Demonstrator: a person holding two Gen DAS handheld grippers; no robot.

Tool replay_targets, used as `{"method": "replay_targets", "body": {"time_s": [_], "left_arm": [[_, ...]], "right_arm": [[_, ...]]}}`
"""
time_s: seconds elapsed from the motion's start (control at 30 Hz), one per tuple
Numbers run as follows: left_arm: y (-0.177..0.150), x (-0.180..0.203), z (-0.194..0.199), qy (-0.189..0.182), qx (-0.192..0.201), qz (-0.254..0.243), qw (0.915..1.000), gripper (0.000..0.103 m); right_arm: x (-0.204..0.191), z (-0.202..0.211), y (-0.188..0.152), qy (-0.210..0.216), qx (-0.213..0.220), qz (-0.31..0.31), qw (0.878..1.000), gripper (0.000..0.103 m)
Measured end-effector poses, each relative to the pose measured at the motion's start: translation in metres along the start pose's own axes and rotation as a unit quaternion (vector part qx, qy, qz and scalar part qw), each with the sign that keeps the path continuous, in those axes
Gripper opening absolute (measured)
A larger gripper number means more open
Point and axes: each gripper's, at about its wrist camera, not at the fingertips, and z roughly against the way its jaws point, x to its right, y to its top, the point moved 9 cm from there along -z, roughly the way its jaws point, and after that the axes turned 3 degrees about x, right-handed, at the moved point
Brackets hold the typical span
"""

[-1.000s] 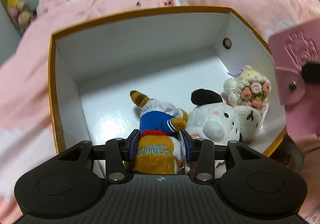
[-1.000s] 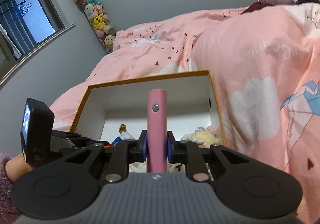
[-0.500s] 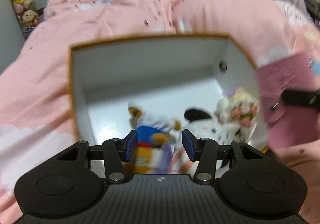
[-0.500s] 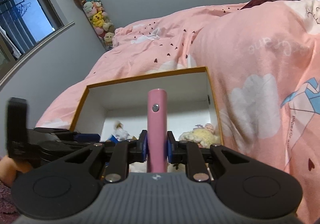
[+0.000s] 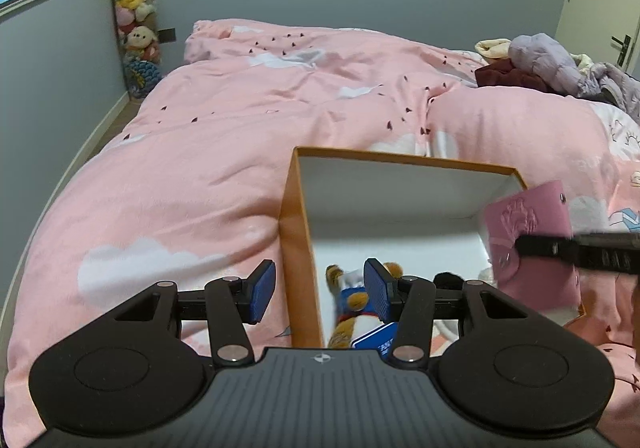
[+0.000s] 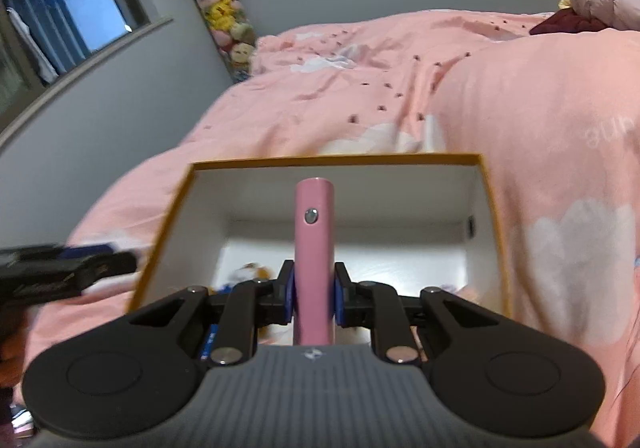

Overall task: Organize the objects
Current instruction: 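Carry the pink wallet with the right tool into the shoebox and release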

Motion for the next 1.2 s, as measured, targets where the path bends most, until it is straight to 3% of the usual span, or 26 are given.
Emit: {"method": "replay_targets", "body": {"time_s": [0.17, 0.37, 0.7, 0.83, 1.2], "left_arm": [[-0.008, -0.007, -0.008, -0.003, -0.007, 0.015, 0.9999, 0.057], [-0.011, -0.003, -0.014, -0.006, -0.012, 0.015, 0.9998, 0.057], [-0.015, -0.001, -0.017, -0.005, -0.020, 0.013, 0.9997, 0.057], [-0.018, -0.005, -0.021, 0.000, -0.025, 0.025, 0.9994, 0.057], [-0.012, -0.003, -0.010, 0.006, -0.012, 0.034, 0.9993, 0.057]], "right_arm": [[0.041, -0.028, 0.020, -0.063, -0.010, 0.035, 0.997, 0.020], [0.069, -0.066, 0.031, -0.089, -0.014, 0.068, 0.994, 0.020], [0.068, -0.095, 0.002, -0.128, -0.076, 0.143, 0.979, 0.019], [0.072, -0.093, -0.002, -0.129, -0.095, 0.142, 0.977, 0.019], [0.076, -0.100, 0.014, -0.144, -0.078, 0.072, 0.984, 0.021]]}}
